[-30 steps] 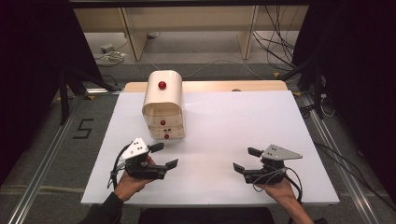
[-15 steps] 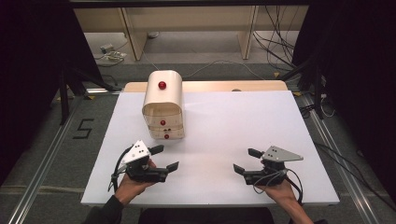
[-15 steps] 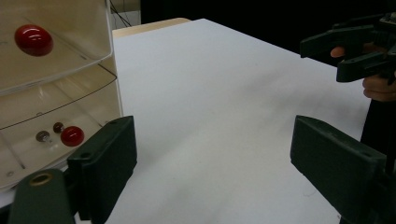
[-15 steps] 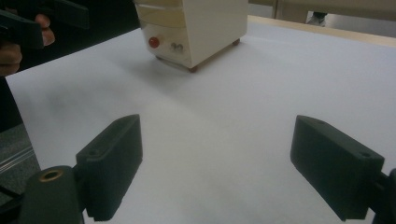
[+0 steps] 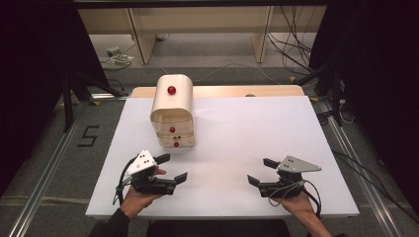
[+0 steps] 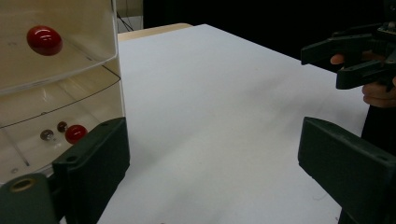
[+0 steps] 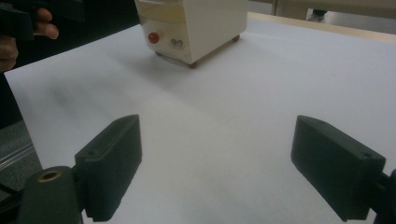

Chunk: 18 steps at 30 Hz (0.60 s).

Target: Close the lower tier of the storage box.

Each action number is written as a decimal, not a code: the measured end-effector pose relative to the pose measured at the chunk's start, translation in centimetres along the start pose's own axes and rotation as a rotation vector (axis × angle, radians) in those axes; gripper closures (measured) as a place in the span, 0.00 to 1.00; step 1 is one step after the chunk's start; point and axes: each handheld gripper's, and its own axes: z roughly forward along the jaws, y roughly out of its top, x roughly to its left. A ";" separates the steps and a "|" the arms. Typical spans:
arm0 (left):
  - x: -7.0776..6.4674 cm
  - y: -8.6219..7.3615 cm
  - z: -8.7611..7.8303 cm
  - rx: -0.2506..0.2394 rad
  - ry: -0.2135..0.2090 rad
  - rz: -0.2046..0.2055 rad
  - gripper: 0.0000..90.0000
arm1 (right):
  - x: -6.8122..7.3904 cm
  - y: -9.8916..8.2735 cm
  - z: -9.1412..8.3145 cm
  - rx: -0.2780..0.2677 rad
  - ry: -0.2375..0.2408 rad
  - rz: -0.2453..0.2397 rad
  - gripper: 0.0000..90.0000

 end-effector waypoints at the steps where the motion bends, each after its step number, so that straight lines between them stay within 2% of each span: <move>1: 0.0 0.0 0.0 0.001 0.003 0.002 0.10 | 0.0 0.0 0.0 -0.001 0.000 0.001 0.19; 18: 0.1 0.1 -0.1 -0.016 0.014 0.013 0.11 | -0.2 0.2 -0.2 -0.022 -0.013 0.007 0.19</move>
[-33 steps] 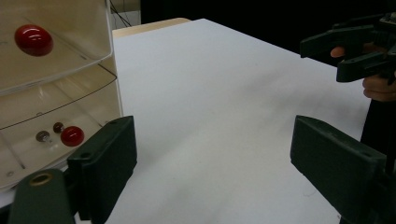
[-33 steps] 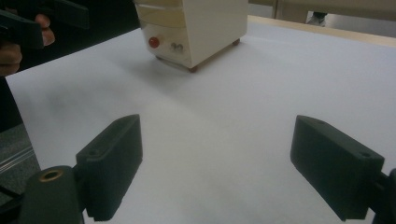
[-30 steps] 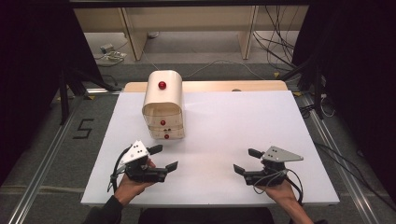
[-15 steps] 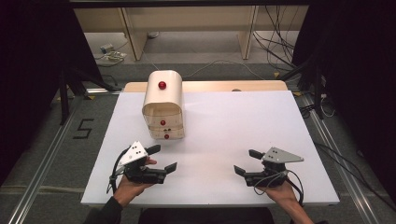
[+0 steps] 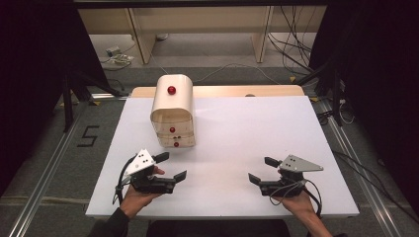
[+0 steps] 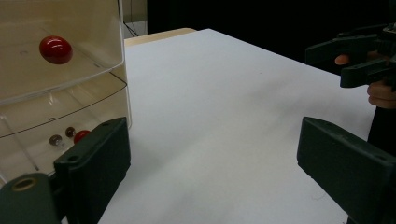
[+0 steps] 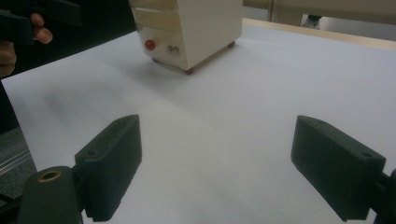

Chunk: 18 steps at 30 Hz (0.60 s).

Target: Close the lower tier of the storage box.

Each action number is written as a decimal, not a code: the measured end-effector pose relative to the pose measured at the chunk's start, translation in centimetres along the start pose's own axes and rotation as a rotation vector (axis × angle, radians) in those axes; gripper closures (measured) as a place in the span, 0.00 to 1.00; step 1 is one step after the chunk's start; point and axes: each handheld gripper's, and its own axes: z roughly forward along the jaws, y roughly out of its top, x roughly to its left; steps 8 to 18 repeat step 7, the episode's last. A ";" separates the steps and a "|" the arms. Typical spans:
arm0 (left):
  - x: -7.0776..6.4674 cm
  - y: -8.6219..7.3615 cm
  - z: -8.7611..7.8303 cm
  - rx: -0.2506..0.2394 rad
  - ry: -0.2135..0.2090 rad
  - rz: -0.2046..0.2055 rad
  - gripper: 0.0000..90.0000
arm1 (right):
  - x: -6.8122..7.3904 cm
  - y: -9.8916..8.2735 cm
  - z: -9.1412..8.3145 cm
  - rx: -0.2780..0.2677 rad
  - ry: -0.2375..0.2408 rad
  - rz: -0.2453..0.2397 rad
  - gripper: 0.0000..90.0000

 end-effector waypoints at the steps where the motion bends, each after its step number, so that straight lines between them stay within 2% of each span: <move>1: 0.0 0.0 0.0 0.001 0.000 0.003 0.11 | 0.0 0.0 0.0 -0.001 -0.001 0.001 0.19; 18: 0.0 0.0 0.0 -0.006 0.000 0.001 0.11 | -0.1 0.0 0.0 -0.008 -0.002 0.004 0.19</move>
